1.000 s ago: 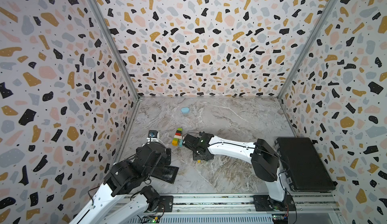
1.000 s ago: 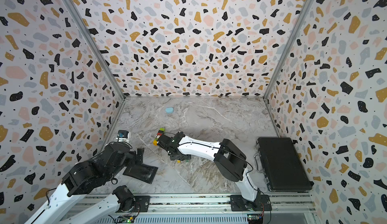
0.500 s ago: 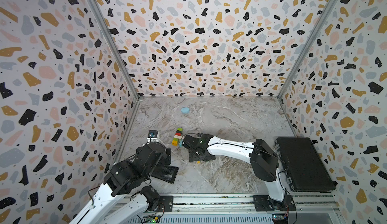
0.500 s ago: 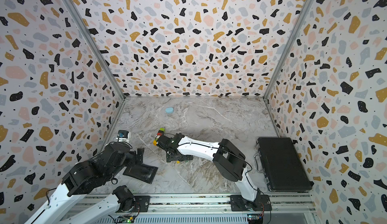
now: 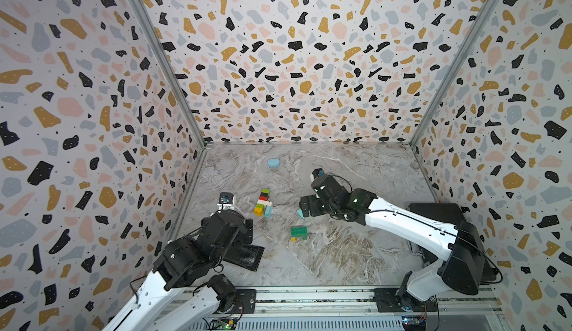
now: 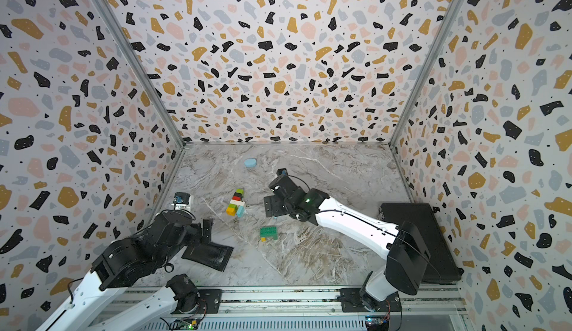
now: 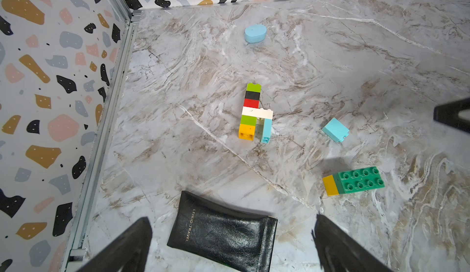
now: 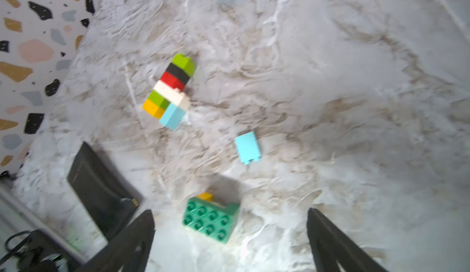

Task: Assemble the letter h with lego
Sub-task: Move the lego brick at the center of the board.

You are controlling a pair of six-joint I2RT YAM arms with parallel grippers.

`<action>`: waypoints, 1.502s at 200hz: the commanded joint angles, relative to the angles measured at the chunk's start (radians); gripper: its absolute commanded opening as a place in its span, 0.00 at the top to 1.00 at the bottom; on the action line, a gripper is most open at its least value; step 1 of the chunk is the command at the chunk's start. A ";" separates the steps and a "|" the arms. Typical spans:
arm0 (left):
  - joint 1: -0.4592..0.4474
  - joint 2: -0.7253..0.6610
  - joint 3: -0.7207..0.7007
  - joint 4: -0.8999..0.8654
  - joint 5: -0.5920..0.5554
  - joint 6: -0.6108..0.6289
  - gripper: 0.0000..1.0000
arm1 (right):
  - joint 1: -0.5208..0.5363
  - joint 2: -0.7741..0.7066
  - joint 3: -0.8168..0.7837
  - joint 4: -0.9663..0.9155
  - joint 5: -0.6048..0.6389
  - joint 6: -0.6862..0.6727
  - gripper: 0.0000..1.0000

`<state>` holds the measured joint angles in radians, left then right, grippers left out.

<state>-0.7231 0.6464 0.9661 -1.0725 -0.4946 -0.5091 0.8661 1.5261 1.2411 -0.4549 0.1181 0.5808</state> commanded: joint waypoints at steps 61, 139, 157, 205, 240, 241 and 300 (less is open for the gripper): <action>-0.005 0.032 -0.010 0.024 0.004 0.008 0.01 | -0.078 0.426 0.244 -0.052 -0.168 -0.128 0.14; -0.003 0.057 -0.009 0.025 0.008 0.010 0.01 | -0.046 0.572 0.327 -0.113 -0.187 -0.235 0.14; -0.003 0.053 -0.010 0.028 0.007 0.011 0.01 | -0.030 0.603 0.345 -0.138 -0.156 -0.247 0.17; -0.003 0.074 -0.010 0.030 0.013 0.014 0.01 | -0.028 0.618 0.332 -0.172 -0.087 -0.273 0.39; -0.003 0.083 -0.010 0.028 0.012 0.014 0.01 | -0.057 0.560 0.241 -0.181 -0.075 -0.288 0.65; -0.003 0.082 -0.010 0.028 0.013 0.014 0.01 | -0.058 0.559 0.238 -0.181 -0.073 -0.288 0.66; -0.004 0.096 -0.013 0.035 0.029 0.019 0.01 | -0.107 0.380 0.023 -0.195 -0.037 -0.320 0.86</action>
<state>-0.7231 0.7349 0.9657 -1.0691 -0.4786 -0.5076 0.7658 1.9789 1.3537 -0.5602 0.0570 0.2871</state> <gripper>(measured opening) 0.990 0.350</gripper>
